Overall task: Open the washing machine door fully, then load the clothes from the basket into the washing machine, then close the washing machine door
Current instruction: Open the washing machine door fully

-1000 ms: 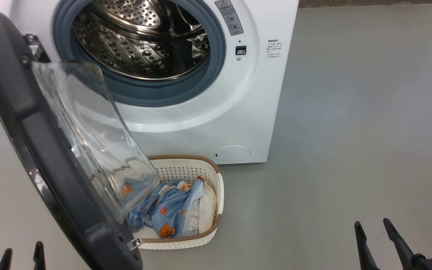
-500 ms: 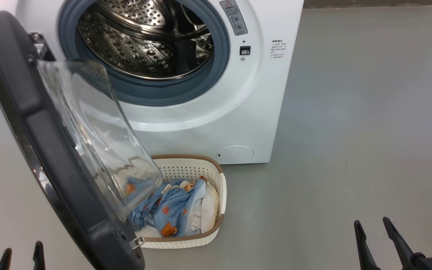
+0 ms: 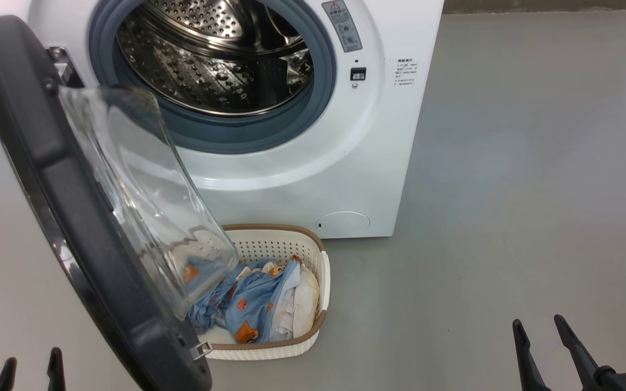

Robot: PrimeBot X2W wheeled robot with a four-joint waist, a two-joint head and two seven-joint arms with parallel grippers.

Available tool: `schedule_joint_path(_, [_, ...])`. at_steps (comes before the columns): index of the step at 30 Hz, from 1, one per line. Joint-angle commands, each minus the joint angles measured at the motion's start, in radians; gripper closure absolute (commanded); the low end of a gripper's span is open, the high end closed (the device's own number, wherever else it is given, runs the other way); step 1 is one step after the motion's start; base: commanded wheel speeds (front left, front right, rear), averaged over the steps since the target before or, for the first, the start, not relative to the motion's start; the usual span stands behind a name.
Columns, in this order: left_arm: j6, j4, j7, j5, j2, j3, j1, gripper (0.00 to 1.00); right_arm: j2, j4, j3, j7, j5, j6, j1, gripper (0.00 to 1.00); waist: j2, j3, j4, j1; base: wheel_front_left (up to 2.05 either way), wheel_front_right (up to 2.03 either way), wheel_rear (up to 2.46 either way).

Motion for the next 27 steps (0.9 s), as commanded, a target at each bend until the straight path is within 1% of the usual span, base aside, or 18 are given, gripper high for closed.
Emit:
schedule_joint_path(1, [-0.003, -0.024, -0.01, 0.008, 0.02, 0.039, -0.037, 0.0, -0.013, -0.022, 0.031, -0.012, 0.001, 0.002, -0.025, 0.0, 0.0, 0.0, 0.001, 0.0, 0.0, 0.0, 0.0])
schedule_joint_path(4, [-0.003, -0.023, -0.01, 0.008, 0.02, 0.04, -0.037, 0.0, -0.013, -0.022, 0.032, -0.012, 0.002, 0.002, -0.026, 0.0, 0.0, 0.001, 0.002, 0.0, 0.0, 0.0, 0.0])
schedule_joint_path(5, [-0.003, -0.021, -0.01, 0.004, 0.02, 0.037, -0.037, 0.27, -0.013, -0.022, 0.033, -0.012, 0.002, 0.002, -0.026, 0.0, 0.0, 0.001, 0.002, 0.0, 0.0, 0.0, 0.0])
schedule_joint_path(6, [-0.003, -0.02, -0.01, 0.002, 0.022, 0.035, -0.038, 1.0, -0.013, -0.022, 0.033, -0.012, 0.002, 0.002, -0.027, 0.0, 0.0, 0.002, 0.002, 0.0, 0.0, 0.0, 0.0])
schedule_joint_path(14, [-0.003, -0.027, -0.01, -0.009, 0.025, 0.032, -0.034, 1.0, -0.013, -0.023, 0.034, -0.012, 0.001, 0.002, -0.027, 0.0, 0.0, 0.003, 0.003, 0.0, 0.0, 0.0, 0.0])
schedule_joint_path(18, [-0.003, -0.026, -0.01, -0.007, 0.021, 0.049, -0.038, 1.0, -0.013, -0.024, 0.034, -0.012, 0.001, 0.002, -0.026, 0.0, 0.0, 0.005, 0.004, 0.0, 0.0, 0.0, 0.0])
schedule_joint_path(20, [-0.003, -0.04, -0.01, -0.005, 0.009, 0.084, -0.05, 1.0, -0.013, -0.025, 0.031, -0.012, 0.001, 0.002, -0.025, 0.0, 0.0, 0.006, 0.007, 0.0, 0.0, 0.0, 0.0])
schedule_joint_path(23, [-0.003, -0.085, -0.01, -0.003, -0.029, 0.187, -0.077, 1.0, -0.013, -0.026, 0.03, -0.012, 0.001, 0.002, -0.025, 0.0, 0.0, 0.008, 0.01, 0.0, 0.0, 0.0, 0.0])
schedule_joint_path(25, [-0.003, -0.135, -0.01, -0.003, -0.059, 0.254, -0.096, 1.0, -0.013, -0.026, 0.031, -0.012, 0.001, 0.002, -0.026, 0.0, 0.0, 0.01, 0.012, 0.0, 0.0, 0.0, 0.0])
schedule_joint_path(27, [-0.003, -0.203, -0.01, -0.004, -0.079, 0.291, -0.116, 1.0, -0.013, -0.024, 0.032, -0.012, 0.003, 0.002, -0.023, 0.0, 0.0, 0.011, 0.019, 0.0, 0.0, 0.0, 0.0])
